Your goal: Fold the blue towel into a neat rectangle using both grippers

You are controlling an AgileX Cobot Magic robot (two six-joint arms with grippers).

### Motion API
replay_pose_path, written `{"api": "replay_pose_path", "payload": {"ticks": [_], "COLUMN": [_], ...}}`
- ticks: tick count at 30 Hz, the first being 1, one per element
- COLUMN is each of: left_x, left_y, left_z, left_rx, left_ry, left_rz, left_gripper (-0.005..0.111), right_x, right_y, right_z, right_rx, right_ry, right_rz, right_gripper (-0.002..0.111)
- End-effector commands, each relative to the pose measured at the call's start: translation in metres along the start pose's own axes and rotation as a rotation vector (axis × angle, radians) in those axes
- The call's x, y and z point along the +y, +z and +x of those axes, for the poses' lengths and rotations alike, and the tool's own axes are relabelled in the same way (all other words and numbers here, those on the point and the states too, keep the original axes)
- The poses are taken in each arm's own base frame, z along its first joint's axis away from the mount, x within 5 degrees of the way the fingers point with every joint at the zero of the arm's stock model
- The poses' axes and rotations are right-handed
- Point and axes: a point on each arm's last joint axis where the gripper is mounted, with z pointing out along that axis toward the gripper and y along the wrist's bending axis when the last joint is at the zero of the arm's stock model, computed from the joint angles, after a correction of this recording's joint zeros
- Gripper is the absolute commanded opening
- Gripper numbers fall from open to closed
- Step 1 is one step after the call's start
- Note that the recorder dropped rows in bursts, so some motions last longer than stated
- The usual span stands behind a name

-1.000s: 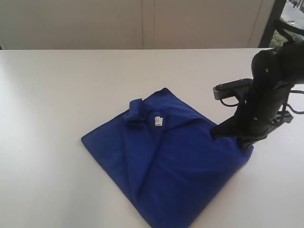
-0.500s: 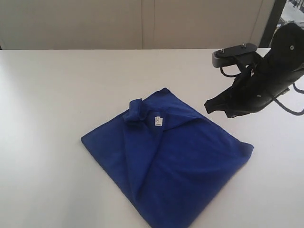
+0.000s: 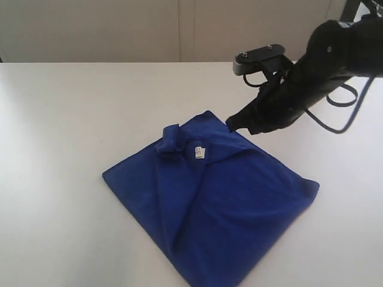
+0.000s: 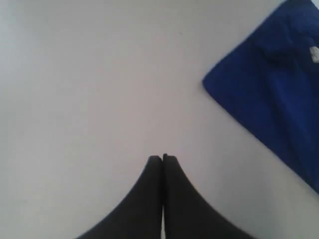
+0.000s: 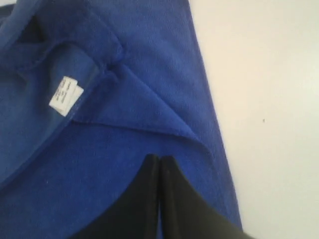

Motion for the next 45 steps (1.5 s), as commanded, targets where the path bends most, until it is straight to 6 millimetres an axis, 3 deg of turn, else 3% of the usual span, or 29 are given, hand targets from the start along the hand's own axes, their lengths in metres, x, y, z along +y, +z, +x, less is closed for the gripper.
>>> {"api": "replay_pose_path", "payload": {"ticks": [1,8,14,17,21,29,38,45], "left_x": [-0.001,-0.004,-0.032,-0.053,-0.069,-0.067,-0.07,-0.071], "left_y": [0.035,0.102,0.16,0.203,0.253,0.295,0.314,0.325], "left_z": [-0.002,-0.001,-0.023,-0.039,-0.039,-0.038,-0.052,-0.074], "left_rx": [0.101,0.182,0.234,0.292,0.385,0.437,0.393,0.284], "left_ry": [-0.025,-0.131,-0.097,-0.038,0.002,0.102,0.171,0.248], "left_rz": [0.093,0.218,0.297,0.309,0.312,0.275,0.277,0.242], "left_gripper": [0.0,0.0,0.0,0.0,0.0,0.0,0.0,0.0], "right_x": [-0.002,-0.008,-0.007,-0.007,-0.008,-0.013,-0.019,-0.037], "right_y": [0.015,0.061,0.082,0.095,0.11,0.132,0.143,0.145], "right_z": [-0.025,-0.052,-0.068,-0.072,-0.072,-0.068,-0.063,-0.06], "right_rx": [0.012,0.054,0.057,0.058,0.062,0.045,0.071,0.087], "right_ry": [-0.072,-0.178,-0.22,-0.221,-0.241,-0.235,-0.179,-0.089], "right_rz": [-0.016,-0.035,-0.096,-0.114,-0.125,-0.098,-0.045,0.064], "right_gripper": [0.0,0.0,0.0,0.0,0.0,0.0,0.0,0.0]}}
